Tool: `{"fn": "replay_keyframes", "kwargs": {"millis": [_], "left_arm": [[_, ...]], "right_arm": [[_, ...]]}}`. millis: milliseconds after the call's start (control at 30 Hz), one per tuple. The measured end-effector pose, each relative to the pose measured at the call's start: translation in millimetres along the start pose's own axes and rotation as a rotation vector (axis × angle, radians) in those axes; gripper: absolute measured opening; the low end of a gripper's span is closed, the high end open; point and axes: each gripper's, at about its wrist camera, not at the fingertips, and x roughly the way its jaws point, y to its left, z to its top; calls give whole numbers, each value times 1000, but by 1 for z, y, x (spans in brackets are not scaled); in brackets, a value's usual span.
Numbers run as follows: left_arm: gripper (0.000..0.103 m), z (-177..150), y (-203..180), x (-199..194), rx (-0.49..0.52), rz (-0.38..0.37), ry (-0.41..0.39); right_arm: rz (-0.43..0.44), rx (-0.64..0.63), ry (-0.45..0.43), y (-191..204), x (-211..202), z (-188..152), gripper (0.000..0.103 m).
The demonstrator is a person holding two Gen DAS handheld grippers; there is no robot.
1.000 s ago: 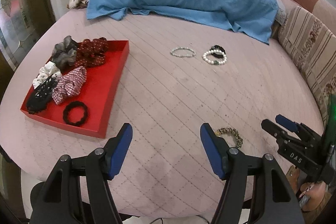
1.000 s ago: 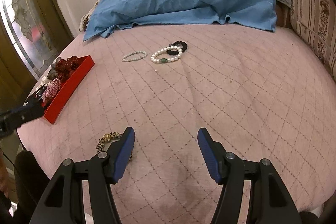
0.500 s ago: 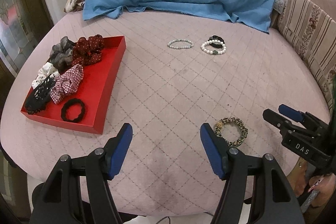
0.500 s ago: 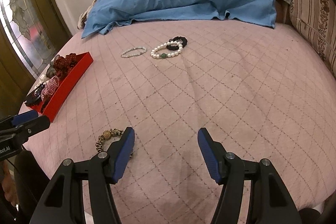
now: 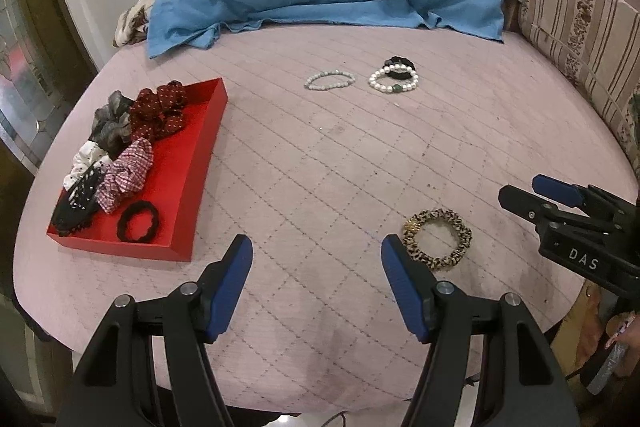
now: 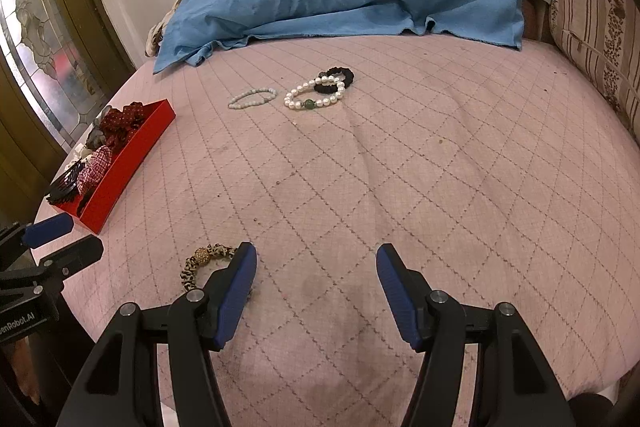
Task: Organize jewelry
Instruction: 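Grasp the leopard-print bracelet with left tool while right tool grasps the pearl bracelet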
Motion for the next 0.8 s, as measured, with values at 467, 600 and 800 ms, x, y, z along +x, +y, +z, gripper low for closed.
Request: {"fn": "replay_keyframes", "kwargs": {"millis": [467, 600, 800], "left_arm": [[66, -4, -10, 16, 4, -41, 54], [66, -5, -13, 21, 10, -46, 67], [66, -7, -15, 27, -1, -87, 84]], "right_arm": [[-4, 22, 14, -10, 5, -1, 67], [-6, 28, 17, -12, 7, -1, 67], [-8, 31, 21, -13, 10, -2, 67]]}}
